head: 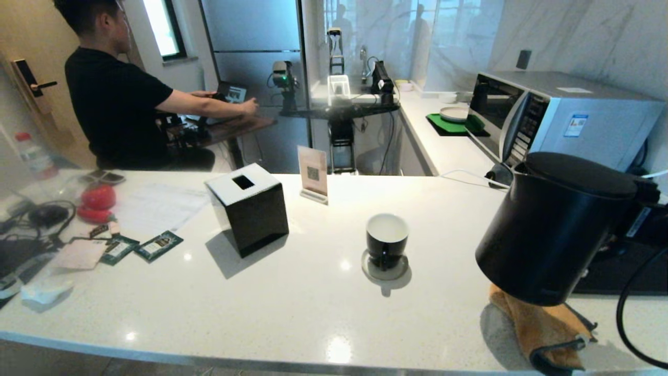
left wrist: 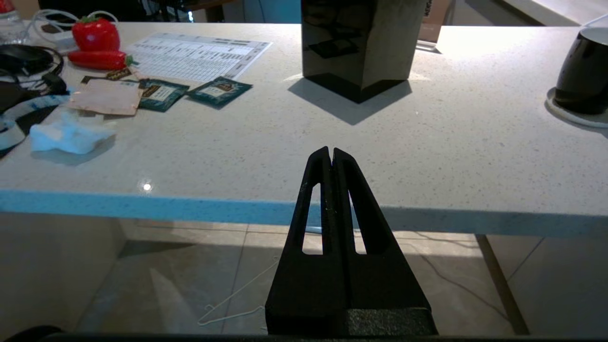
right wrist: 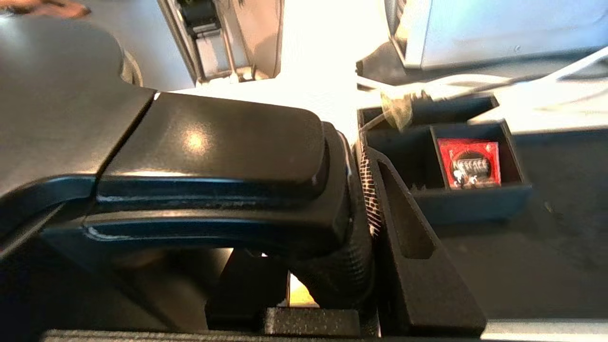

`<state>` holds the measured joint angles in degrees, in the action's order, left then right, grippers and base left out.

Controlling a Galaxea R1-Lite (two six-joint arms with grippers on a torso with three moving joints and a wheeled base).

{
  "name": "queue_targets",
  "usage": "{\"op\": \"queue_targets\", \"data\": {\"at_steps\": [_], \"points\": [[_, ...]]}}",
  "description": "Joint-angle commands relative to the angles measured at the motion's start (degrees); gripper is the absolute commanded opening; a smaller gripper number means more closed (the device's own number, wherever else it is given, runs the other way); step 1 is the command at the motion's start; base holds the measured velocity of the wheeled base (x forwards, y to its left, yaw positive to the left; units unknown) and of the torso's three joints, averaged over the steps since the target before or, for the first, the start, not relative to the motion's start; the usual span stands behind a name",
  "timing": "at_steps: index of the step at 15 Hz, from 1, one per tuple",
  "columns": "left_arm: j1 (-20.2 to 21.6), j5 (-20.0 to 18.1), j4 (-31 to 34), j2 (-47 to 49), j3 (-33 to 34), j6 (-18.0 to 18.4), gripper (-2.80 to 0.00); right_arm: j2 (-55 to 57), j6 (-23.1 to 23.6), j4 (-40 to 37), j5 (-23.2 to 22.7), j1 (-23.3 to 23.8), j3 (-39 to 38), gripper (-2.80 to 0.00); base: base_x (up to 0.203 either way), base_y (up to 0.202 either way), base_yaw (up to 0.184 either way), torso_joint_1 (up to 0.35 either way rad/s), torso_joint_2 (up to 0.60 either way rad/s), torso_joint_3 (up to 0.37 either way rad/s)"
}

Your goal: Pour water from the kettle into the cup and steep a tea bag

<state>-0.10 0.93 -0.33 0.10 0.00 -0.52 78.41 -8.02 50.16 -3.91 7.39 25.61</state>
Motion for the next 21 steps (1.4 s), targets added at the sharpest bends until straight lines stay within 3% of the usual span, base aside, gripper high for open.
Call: {"op": "queue_targets", "data": {"at_steps": [1,6,12,17,21], "points": [[0.01,0.04,-0.02,-0.01,0.0,0.0,-2.8,0.33,-0.06,0.28,-0.22,-0.09,1.01,-2.8,0.0,0.0,0.0,0.0,0.0,0.0],[0.01,0.04,-0.03,-0.01,0.0,0.0,-2.8,3.1,1.44,-0.45,-0.15,-1.27,5.94,-2.8,0.0,0.0,0.0,0.0,0.0,0.0],[0.01,0.04,-0.02,-0.01,0.0,-0.09,-2.8,8.63,7.03,-1.11,0.06,-2.36,10.65,-2.8,0.0,0.0,0.0,0.0,0.0,0.0],[0.01,0.04,-0.04,-0.01,0.0,-0.07,-2.8,15.23,8.86,-1.63,3.95,-4.92,18.19,-2.8,0.0,0.0,0.0,0.0,0.0,0.0],[0.01,0.04,-0.02,-0.01,0.0,0.0,-2.8,19.46,14.21,-2.13,4.13,-6.6,22.49,-2.8,0.0,0.0,0.0,0.0,0.0,0.0]]}}
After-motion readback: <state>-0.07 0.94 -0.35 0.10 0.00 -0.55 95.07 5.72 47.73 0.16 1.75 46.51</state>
